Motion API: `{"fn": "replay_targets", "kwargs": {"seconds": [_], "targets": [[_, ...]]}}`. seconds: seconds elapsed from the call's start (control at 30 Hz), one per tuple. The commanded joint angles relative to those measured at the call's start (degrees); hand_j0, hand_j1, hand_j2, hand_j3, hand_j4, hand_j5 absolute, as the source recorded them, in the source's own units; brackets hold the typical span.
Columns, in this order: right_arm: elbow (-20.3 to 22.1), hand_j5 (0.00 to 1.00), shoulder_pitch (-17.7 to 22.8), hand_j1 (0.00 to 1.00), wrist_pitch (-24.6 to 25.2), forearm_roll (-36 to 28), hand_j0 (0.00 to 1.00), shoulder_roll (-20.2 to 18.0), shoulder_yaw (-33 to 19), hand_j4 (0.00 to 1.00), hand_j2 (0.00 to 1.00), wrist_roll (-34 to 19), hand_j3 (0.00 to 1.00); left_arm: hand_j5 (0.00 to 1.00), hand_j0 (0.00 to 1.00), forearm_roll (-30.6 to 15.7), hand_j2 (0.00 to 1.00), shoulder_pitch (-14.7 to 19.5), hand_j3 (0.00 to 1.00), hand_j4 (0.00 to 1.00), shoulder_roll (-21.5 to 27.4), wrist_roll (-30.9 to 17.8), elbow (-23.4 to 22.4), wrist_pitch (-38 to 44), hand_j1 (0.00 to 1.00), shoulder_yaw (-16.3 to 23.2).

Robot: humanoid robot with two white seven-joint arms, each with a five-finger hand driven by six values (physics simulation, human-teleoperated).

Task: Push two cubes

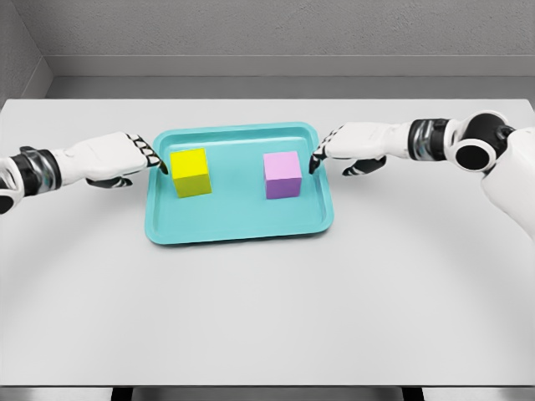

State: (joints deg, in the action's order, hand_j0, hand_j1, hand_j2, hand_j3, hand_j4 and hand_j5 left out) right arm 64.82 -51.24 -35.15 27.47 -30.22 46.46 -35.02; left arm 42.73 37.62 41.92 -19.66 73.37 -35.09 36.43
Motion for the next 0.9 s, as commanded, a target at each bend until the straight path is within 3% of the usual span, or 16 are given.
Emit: {"fn": "replay_targets", "kwargs": {"seconds": [0.0, 0.23, 0.57, 0.87], "targets": [[-0.04, 0.68, 0.00, 0.68, 0.15, 0.13, 0.68, 0.25, 0.03, 0.68, 0.68, 0.02, 0.68, 0.74, 0.74, -0.28, 0.74, 0.00, 0.74, 0.74, -0.52, -0.11, -0.07, 0.09, 0.74, -0.05], [-3.20, 0.69, -0.09, 0.69, 0.15, 2.23, 0.69, 2.71, 0.21, 0.69, 0.69, 0.02, 0.69, 0.74, 0.74, -0.28, 0.74, 0.26, 0.74, 0.74, -1.84, -1.34, -0.16, 0.09, 0.74, -0.05], [-3.20, 0.69, -0.18, 0.69, 0.15, 3.03, 0.69, 4.82, 0.21, 0.69, 0.69, 0.02, 0.69, 0.74, 0.74, -0.19, 0.74, 0.97, 0.74, 0.74, -4.13, -2.66, -0.60, 0.09, 0.74, -0.05], [-2.68, 0.69, -0.18, 0.69, 0.15, 2.94, 0.69, 5.26, 0.30, 0.69, 0.69, 0.02, 0.69, 0.74, 0.74, -0.28, 0.74, 2.20, 0.74, 0.74, -4.22, -2.75, -4.38, 0.09, 0.74, -0.05]]}}
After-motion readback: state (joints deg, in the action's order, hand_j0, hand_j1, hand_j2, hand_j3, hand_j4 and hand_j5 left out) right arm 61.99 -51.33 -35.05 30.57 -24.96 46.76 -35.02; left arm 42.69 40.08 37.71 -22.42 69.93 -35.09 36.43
